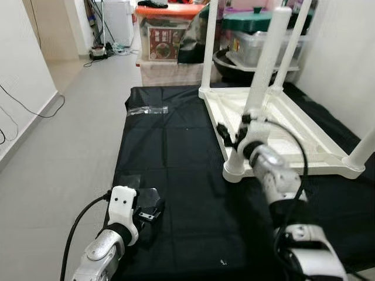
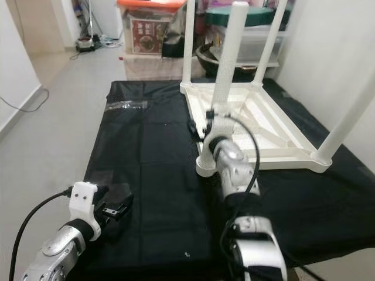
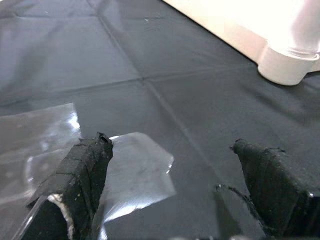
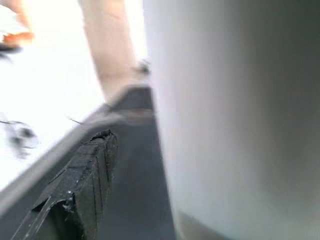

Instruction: Building children table

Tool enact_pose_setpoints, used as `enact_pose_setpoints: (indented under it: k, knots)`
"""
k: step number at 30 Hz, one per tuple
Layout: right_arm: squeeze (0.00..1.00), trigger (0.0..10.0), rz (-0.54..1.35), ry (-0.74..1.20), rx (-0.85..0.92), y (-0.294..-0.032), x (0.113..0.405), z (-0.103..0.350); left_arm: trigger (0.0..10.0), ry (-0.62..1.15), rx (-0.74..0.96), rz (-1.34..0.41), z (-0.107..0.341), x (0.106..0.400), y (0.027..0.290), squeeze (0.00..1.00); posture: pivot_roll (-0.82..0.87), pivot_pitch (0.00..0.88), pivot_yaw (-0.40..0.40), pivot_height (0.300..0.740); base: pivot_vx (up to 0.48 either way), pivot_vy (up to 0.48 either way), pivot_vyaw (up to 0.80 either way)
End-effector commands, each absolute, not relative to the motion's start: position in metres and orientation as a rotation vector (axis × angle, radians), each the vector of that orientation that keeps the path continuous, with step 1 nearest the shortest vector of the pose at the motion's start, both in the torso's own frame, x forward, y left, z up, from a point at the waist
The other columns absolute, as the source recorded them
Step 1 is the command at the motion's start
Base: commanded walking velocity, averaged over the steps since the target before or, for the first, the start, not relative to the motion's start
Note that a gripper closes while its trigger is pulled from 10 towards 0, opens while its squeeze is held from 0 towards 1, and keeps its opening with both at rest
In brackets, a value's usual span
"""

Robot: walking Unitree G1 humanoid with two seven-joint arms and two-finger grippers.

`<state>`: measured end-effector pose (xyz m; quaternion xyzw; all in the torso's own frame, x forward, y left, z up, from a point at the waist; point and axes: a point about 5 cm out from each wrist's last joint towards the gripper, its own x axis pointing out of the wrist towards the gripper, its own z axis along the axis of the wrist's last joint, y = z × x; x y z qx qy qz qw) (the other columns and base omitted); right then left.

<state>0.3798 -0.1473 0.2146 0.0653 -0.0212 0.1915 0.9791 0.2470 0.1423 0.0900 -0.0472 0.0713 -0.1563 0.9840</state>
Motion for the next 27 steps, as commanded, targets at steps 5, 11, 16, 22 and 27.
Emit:
enact_pose_setpoints:
  k: [5,11,16,22,27]
  knots:
    - [0.00,10.0,0.656,-0.084,0.136,-0.120,0.372,0.221,10.0,0.152,-0.089,-0.306,0.087,0.246,0.143,0.00,0.00,0.000,-0.039,0.740,0.000,0.000,0.00]
    - [0.00,7.5,1.280,-0.078,0.068,-0.063,0.325,0.198,10.0,0.140,-0.070,-0.312,0.091,0.250,0.143,0.00,0.03,0.000,-0.054,0.740,0.000,0.000,0.00]
    - [0.00,0.0,1.308,-0.028,0.037,-0.050,0.317,0.181,10.0,0.141,-0.059,-0.292,0.091,0.249,0.150,0.00,0.04,0.000,-0.059,0.740,0.000,0.000,0.00]
    - [0.00,0.0,0.444,0.255,-0.050,-0.088,0.368,0.141,10.0,0.141,-0.058,-0.282,0.090,0.247,0.151,0.00,0.02,0.000,-0.058,0.740,0.000,0.000,0.00]
    - [0.00,0.0,-0.162,0.309,-0.035,-0.158,0.366,0.126,10.0,0.144,-0.063,-0.283,0.089,0.247,0.149,0.00,0.02,0.000,-0.049,0.740,0.000,0.000,0.00]
